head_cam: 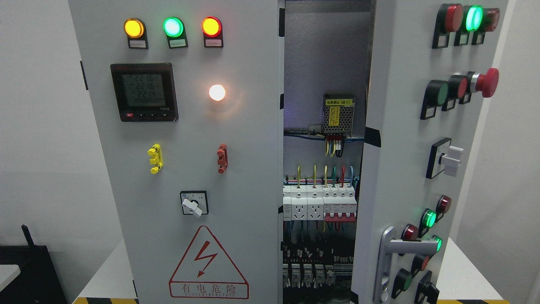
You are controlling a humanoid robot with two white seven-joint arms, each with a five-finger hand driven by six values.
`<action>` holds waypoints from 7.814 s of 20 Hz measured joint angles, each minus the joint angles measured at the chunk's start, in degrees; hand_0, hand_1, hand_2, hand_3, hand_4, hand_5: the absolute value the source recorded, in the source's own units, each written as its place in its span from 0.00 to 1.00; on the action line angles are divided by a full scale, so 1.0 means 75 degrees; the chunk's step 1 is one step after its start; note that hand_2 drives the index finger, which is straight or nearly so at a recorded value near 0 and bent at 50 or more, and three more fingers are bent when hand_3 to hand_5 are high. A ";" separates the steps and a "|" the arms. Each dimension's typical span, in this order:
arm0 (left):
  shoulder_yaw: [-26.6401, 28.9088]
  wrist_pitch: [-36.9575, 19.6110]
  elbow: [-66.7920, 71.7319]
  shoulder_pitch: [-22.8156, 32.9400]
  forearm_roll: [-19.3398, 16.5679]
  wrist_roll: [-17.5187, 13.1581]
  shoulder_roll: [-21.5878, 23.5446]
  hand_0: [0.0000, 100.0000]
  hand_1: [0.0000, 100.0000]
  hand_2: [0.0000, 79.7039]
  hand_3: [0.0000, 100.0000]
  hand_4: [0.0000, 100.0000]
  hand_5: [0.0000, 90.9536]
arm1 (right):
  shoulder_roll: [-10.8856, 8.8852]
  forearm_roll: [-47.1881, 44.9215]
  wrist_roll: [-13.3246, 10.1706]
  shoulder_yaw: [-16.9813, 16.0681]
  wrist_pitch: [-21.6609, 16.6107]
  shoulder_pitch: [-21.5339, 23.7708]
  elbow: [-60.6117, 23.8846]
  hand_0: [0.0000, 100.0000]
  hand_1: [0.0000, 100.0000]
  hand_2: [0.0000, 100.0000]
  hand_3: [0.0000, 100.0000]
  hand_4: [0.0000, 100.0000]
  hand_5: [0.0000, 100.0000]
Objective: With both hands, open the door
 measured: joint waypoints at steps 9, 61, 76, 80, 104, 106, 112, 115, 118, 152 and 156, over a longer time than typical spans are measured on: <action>0.0973 0.0018 -0.0830 0.0084 0.1414 -0.0573 0.2112 0.00 0.00 0.00 0.00 0.00 0.00 | 0.0000 0.0000 0.0000 0.0000 0.0000 0.0000 -0.0001 0.38 0.00 0.00 0.00 0.00 0.00; -0.8270 0.1523 -0.1703 -1.1807 0.2314 -0.0226 0.3764 0.00 0.00 0.00 0.00 0.00 0.00 | 0.0000 0.0000 0.0000 0.0000 -0.0002 0.0000 0.0000 0.38 0.00 0.00 0.00 0.00 0.00; -1.2605 0.1446 -0.0428 -1.6944 0.3575 0.0555 0.1857 0.00 0.00 0.00 0.00 0.00 0.00 | 0.0000 0.0000 0.0000 0.0000 -0.0002 0.0001 -0.0001 0.38 0.00 0.00 0.00 0.00 0.00; -1.3268 0.1415 0.0043 -1.7567 0.3849 0.1022 0.1171 0.00 0.00 0.00 0.00 0.00 0.00 | 0.0000 0.0000 0.0000 0.0000 -0.0002 0.0000 -0.0001 0.38 0.00 0.00 0.00 0.00 0.00; -1.4094 0.1520 0.1240 -1.8215 0.4218 0.2476 -0.2052 0.00 0.00 0.00 0.00 0.00 0.00 | 0.0000 0.0000 0.0000 0.0000 -0.0002 0.0000 0.0000 0.38 0.00 0.00 0.00 0.00 0.00; -1.4067 0.1520 0.1289 -1.8217 0.4219 0.2501 -0.2197 0.00 0.00 0.00 0.00 0.00 0.00 | 0.0000 0.0000 0.0000 0.0000 -0.0002 0.0001 0.0000 0.38 0.00 0.00 0.00 0.00 0.00; -1.3940 0.1590 0.1372 -1.8218 0.4215 0.2633 -0.2562 0.00 0.00 0.00 0.00 0.00 0.00 | 0.0000 0.0000 0.0000 0.0000 -0.0002 0.0000 -0.0001 0.38 0.00 0.00 0.00 0.00 0.00; -1.3882 0.1669 0.1399 -1.8215 0.4199 0.2685 -0.2759 0.00 0.00 0.00 0.00 0.00 0.00 | 0.0000 0.0000 0.0000 0.0000 -0.0002 0.0001 -0.0002 0.38 0.00 0.00 0.00 0.00 0.00; -1.3836 0.1726 0.1420 -1.8212 0.4186 0.2728 -0.2964 0.00 0.00 0.00 0.00 0.00 0.00 | 0.0000 0.0000 0.0000 0.0000 -0.0002 0.0000 -0.0001 0.38 0.00 0.00 0.00 0.00 0.00; -1.3736 0.1642 0.1466 -1.8251 0.3938 0.4304 -0.4798 0.00 0.00 0.00 0.00 0.00 0.00 | 0.0000 0.0000 0.0000 0.0000 0.0000 0.0000 -0.0001 0.38 0.00 0.00 0.00 0.00 0.00; -1.3740 0.1638 0.1452 -1.8251 0.3871 0.4420 -0.4973 0.00 0.00 0.00 0.00 0.00 0.00 | 0.0000 0.0000 0.0000 0.0000 -0.0003 0.0000 -0.0001 0.38 0.00 0.00 0.00 0.00 0.00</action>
